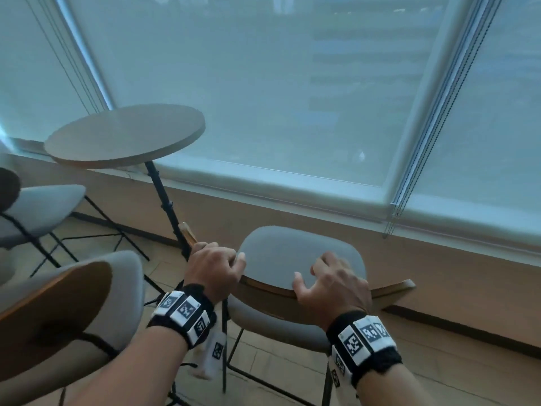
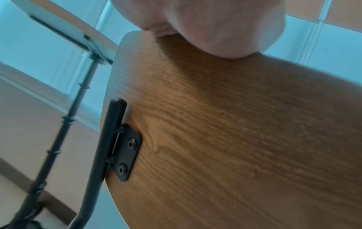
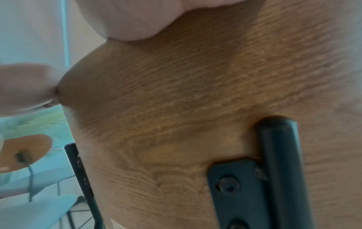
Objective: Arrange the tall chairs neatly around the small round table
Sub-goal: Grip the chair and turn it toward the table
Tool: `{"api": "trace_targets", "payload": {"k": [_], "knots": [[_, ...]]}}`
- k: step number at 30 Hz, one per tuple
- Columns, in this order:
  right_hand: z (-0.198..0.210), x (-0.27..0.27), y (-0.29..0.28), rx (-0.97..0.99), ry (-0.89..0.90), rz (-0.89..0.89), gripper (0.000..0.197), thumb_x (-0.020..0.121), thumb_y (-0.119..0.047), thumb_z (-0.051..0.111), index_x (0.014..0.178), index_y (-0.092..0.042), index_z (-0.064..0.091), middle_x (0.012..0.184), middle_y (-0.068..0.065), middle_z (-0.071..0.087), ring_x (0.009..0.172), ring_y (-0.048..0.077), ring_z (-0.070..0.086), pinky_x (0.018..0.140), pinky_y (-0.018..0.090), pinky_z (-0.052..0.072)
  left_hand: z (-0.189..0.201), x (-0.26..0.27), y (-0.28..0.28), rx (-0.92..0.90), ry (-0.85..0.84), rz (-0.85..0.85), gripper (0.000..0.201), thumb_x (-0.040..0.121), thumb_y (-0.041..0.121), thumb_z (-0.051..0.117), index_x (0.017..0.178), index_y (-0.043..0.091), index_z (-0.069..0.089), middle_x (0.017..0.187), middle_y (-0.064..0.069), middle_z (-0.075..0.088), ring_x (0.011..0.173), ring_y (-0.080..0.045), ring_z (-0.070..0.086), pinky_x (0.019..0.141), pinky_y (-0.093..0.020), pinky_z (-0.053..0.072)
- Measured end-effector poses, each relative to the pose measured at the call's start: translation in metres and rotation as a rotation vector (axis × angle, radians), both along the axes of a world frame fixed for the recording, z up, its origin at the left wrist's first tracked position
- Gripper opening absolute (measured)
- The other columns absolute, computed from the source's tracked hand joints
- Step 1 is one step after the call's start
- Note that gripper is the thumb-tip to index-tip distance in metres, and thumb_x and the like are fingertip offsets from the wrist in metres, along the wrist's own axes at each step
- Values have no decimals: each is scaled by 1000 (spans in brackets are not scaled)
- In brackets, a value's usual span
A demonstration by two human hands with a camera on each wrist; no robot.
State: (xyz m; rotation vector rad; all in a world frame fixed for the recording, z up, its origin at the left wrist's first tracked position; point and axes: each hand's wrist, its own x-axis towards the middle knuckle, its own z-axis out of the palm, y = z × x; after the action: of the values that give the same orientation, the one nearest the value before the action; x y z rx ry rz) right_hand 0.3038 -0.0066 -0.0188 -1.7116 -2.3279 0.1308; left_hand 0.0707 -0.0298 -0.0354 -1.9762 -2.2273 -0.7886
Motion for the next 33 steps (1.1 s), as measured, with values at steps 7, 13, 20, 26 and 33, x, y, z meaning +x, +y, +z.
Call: {"api": "trace_targets", "payload": {"k": [7,13,20,26,33], "knots": [[1,37,16,-17,-9,231,47,87,-62,32,91,-23,57,100,-6,48,85,15,47,67,35,47,6,51,-39,-37,2,216,45,88,36,46,45,27,35,48,7,43,58,-15,44,78,-35,32],[0,51,62,24,-44,370,47,88,-62,32,93,-24,58,102,-7,49,85,15,48,63,33,44,5,81,-23,-41,45,349,46,89,35,48,46,27,33,47,7,41,56,-17,42,74,-34,34],[-5,78,135,50,-82,455,49,87,-66,32,93,-25,58,105,-9,49,87,12,50,66,36,52,2,120,22,-82,87,451,46,91,39,45,50,20,51,48,5,45,53,-15,43,72,-35,33],[-8,88,180,93,-101,530,50,88,-67,30,92,-26,58,103,-9,51,81,11,49,61,33,52,10,144,50,-113,132,499,46,91,42,46,49,23,42,48,7,38,51,-15,37,69,-33,29],[-4,84,190,57,-69,697,51,90,-64,29,100,-24,60,106,-8,52,87,13,50,60,30,43,4,151,47,-115,54,618,47,91,46,37,49,25,35,51,3,45,55,-19,43,70,-37,39]]}}
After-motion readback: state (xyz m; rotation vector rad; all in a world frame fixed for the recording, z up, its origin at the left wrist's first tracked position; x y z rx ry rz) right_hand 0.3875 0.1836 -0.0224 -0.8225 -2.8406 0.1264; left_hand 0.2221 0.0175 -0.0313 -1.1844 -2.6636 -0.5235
